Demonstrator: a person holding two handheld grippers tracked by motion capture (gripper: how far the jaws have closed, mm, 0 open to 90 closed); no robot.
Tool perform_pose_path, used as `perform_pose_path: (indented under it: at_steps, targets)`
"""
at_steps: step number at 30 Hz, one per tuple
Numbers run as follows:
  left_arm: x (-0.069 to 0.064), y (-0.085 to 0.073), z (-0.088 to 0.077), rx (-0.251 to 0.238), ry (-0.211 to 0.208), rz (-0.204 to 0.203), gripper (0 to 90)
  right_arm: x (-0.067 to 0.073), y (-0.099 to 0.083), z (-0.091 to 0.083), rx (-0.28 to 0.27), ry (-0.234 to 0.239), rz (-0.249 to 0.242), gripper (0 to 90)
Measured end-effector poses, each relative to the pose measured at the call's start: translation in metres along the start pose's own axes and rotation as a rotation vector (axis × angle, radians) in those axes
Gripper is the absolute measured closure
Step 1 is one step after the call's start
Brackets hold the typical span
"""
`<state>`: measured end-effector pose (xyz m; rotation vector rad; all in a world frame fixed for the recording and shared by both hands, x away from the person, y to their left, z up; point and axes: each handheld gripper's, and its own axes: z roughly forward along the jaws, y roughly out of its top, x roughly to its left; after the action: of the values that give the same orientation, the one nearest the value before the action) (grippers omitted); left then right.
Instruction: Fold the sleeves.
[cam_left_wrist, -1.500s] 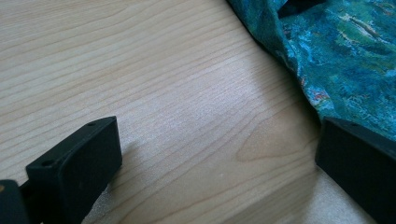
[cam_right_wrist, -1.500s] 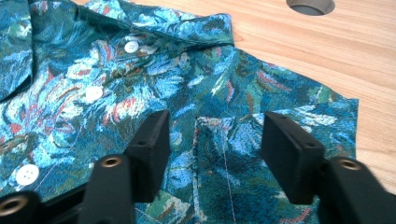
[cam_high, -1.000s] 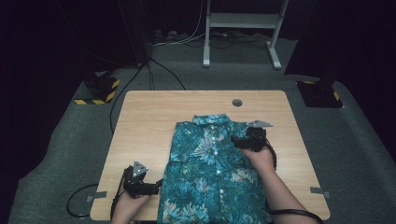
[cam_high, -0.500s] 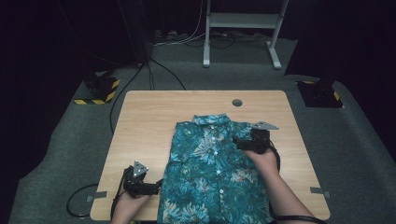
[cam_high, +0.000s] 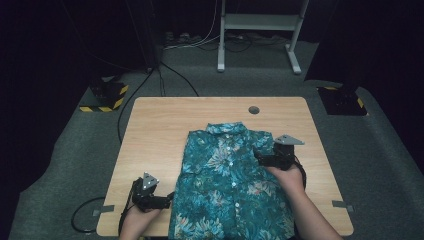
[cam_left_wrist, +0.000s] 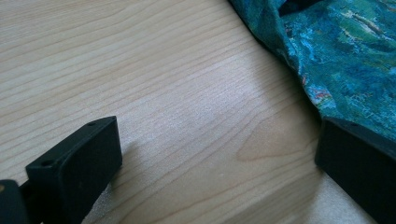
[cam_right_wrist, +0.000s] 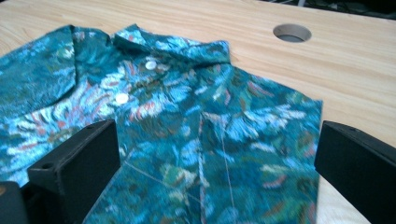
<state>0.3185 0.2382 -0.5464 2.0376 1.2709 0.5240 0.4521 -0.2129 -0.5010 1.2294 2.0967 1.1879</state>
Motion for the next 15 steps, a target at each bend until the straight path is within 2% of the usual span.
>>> perform_pose_path:
  at_steps: [7, 9, 15]
  targets:
    - [0.000, 0.000, 0.000, 0.001, 0.002, 0.002, 1.0, -0.005, -0.012, -0.011, 0.009, 0.008, 0.004, 0.2]
    - [0.000, 0.000, 0.000, 0.001, 0.002, 0.003, 1.0, -0.006, -0.017, -0.016, 0.007, 0.001, -0.013, 0.2]
    - [0.000, 0.000, 0.000, 0.001, 0.002, 0.001, 1.0, -0.009, -0.026, -0.025, 0.017, -0.003, -0.007, 0.2]
